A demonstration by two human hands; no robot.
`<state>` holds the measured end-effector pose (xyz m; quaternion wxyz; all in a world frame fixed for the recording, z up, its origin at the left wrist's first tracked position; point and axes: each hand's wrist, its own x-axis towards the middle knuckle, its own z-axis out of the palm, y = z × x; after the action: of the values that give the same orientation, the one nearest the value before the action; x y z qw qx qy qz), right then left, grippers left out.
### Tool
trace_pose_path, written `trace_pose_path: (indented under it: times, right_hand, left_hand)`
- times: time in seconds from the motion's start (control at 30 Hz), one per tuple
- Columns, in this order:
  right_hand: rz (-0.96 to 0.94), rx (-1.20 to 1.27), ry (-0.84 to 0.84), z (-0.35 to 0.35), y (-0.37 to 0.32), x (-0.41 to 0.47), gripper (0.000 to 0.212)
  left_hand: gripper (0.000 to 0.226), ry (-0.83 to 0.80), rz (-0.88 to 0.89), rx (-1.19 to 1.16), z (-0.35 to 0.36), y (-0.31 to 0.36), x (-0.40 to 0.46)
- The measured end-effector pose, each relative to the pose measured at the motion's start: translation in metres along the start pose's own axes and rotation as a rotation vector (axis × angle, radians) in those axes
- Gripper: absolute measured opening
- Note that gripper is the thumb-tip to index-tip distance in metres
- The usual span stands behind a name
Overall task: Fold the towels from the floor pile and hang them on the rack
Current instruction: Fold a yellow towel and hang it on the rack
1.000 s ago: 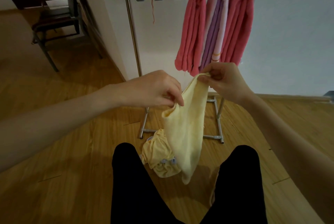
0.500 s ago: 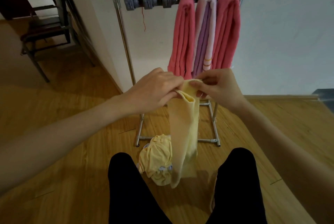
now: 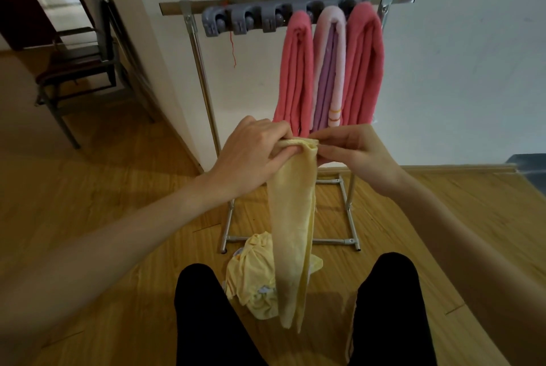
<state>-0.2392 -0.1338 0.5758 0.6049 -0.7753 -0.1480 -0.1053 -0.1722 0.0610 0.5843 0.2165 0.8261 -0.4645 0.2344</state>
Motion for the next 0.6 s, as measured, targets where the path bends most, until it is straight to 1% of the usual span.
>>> trace_pose_path:
  times: [0.1, 0.17, 0.27, 0.33, 0.43, 0.6]
  right_hand:
    - [-0.02, -0.06, -0.018, 0.0, 0.0, -0.001, 0.035]
    - [-0.056, -0.155, 0.035, 0.005, 0.003, 0.001, 0.039]
    - [-0.107, -0.232, 0.157, 0.006, 0.007, 0.006, 0.03]
    - [-0.111, -0.233, 0.217, 0.0, 0.008, 0.01, 0.024]
    - [-0.066, -0.178, 0.288, -0.006, 0.01, 0.014, 0.022]
    - [-0.07, -0.106, 0.323, 0.004, 0.011, 0.016, 0.02]
  left_hand:
    - [0.018, 0.034, -0.056, -0.005, 0.003, 0.002, 0.002]
    - [0.018, 0.068, -0.079, -0.014, 0.004, 0.005, 0.005]
    - [0.021, 0.081, -0.06, -0.028, 0.001, 0.009, 0.011]
    - [0.024, 0.049, -0.004, -0.036, -0.005, 0.009, 0.013]
    - [0.023, 0.014, 0.076, -0.013, -0.014, 0.008, 0.014]
    - [0.025, 0.105, 0.088, 0.036, -0.013, 0.008, 0.013]
